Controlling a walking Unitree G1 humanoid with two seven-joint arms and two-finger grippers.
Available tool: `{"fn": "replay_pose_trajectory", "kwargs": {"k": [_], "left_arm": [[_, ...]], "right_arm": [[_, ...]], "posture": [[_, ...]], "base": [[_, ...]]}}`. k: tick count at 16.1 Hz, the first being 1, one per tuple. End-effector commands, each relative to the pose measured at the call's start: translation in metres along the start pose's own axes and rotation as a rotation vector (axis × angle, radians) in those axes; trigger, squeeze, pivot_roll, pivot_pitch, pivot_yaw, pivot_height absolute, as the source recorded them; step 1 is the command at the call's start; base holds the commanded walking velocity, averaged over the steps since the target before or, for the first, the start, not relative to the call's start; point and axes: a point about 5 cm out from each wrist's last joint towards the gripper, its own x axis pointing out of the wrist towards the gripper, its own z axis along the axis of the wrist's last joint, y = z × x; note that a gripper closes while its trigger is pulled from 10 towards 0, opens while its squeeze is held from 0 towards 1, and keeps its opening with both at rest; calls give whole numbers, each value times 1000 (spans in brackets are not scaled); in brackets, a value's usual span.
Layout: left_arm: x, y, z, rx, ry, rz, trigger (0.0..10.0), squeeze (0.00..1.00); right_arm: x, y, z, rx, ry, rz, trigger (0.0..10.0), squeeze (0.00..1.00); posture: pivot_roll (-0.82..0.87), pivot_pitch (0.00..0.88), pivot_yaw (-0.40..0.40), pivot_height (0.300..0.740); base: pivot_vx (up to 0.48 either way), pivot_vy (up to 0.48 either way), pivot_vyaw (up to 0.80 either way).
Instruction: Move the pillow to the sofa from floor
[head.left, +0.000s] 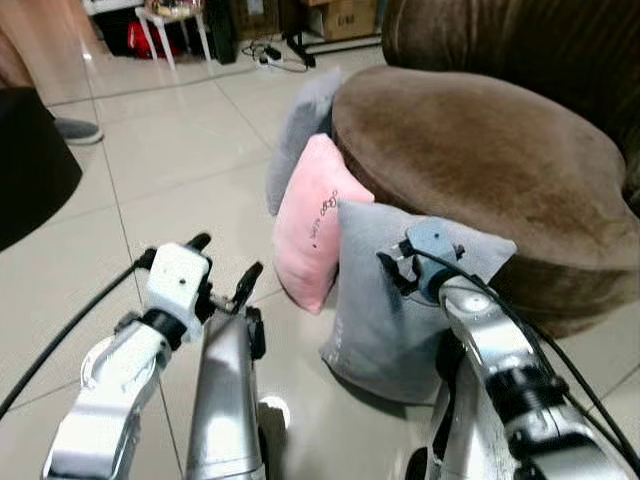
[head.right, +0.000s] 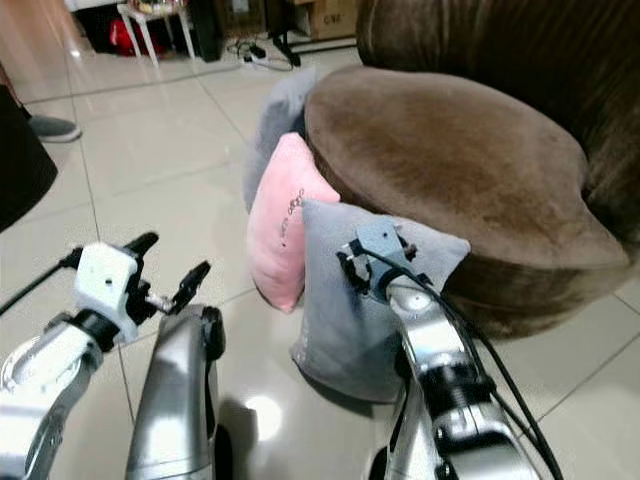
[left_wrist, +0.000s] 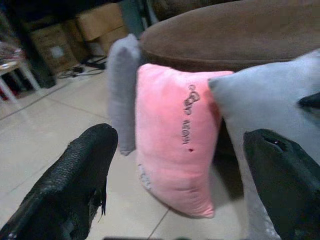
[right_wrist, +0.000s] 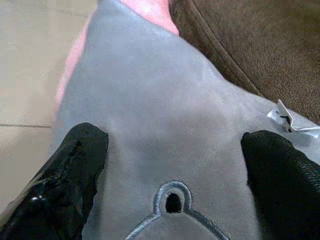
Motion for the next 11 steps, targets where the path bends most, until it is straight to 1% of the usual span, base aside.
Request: {"fn": "replay_pose_trajectory", "kwargs": {"k": [1,2,3,5,6,7,8,9,10,11], "left_arm": [[1,-1,-1,-9,15,-37,10000,0],[2,-2,-1,-7,15,-50,10000,0],[2,-5,1,-6,11,-79,10000,0],[0,-10,4,-11,2,-109,10000,0],[-1,-11,5,-12,0,-114,10000,0],[-2,-14,6,-17,-3,-136,10000,0],[-3,-15,6,-19,-2,-141,10000,0],[-4,-16,6,-20,-1,-147,10000,0],[-5,-16,5,-20,0,-151,10000,0],[-3,-17,4,-19,3,-160,10000,0]], "right_arm": [[3,-6,1,-27,6,-31,10000,369],[6,-9,2,-40,7,-49,10000,369],[11,-17,10,-59,-8,-86,10000,0],[13,-33,23,-74,-48,-128,10000,0],[13,-38,28,-73,-65,-128,10000,0],[11,-44,42,-69,-131,-45,10000,0],[10,-45,46,-89,-146,-12,10000,0],[9,-47,49,-113,-157,27,10000,1000],[8,-48,50,-129,-161,48,10000,1000],[8,-57,54,-168,-140,119,10000,1000]], "posture": [[28,87,21,352],[27,91,20,352],[27,97,16,352],[31,102,5,352],[31,103,3,352],[29,102,-2,352],[27,100,-7,352],[24,96,-9,352],[24,96,-9,352],[20,83,-11,352]], "base": [[0,0,0],[0,0,0],[0,0,0],[0,0,0],[0,0,0],[0,0,0],[0,0,0],[0,0,0],[0,0,0],[0,0,0]]}}
